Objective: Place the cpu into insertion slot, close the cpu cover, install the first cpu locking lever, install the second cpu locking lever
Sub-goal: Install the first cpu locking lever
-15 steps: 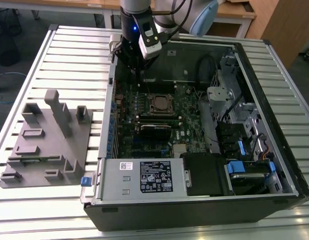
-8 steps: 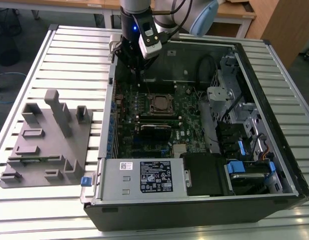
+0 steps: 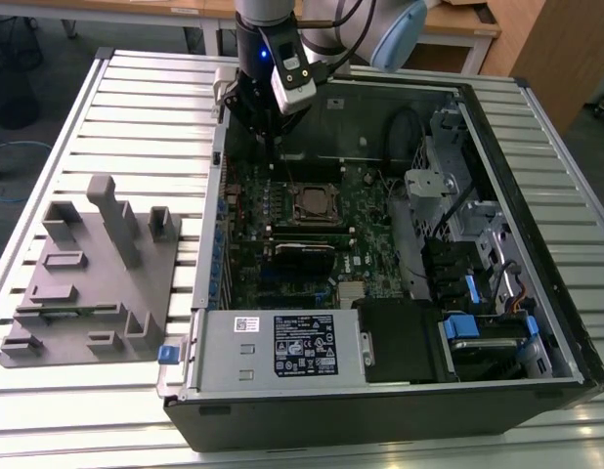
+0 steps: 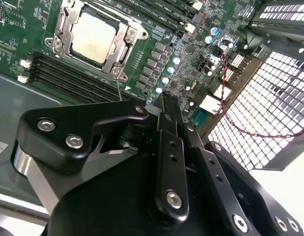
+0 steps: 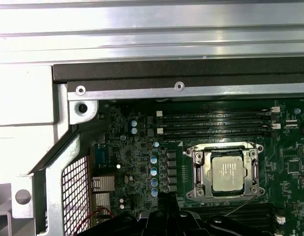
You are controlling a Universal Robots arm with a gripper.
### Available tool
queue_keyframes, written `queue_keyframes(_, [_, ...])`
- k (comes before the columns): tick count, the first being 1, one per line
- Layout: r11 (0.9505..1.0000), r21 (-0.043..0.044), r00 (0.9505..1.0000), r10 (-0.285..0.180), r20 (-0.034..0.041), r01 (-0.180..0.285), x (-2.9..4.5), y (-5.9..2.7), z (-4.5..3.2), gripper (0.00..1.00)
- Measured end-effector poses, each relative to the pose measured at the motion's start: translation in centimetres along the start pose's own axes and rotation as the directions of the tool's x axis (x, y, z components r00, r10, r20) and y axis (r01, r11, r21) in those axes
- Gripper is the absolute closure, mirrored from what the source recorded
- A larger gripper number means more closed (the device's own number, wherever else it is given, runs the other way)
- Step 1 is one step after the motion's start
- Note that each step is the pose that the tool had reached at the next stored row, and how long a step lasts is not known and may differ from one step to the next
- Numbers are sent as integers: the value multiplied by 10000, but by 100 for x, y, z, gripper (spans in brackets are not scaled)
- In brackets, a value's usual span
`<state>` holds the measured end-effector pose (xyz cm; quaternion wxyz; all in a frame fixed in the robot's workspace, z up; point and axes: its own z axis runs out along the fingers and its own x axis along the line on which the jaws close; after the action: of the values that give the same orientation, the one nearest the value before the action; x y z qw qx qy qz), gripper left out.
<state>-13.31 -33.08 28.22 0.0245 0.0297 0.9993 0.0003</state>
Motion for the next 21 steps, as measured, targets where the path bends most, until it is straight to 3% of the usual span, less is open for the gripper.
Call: queue_keyframes(21, [10000, -1, 10000, 2, 0, -2, 1, 24, 0, 90])
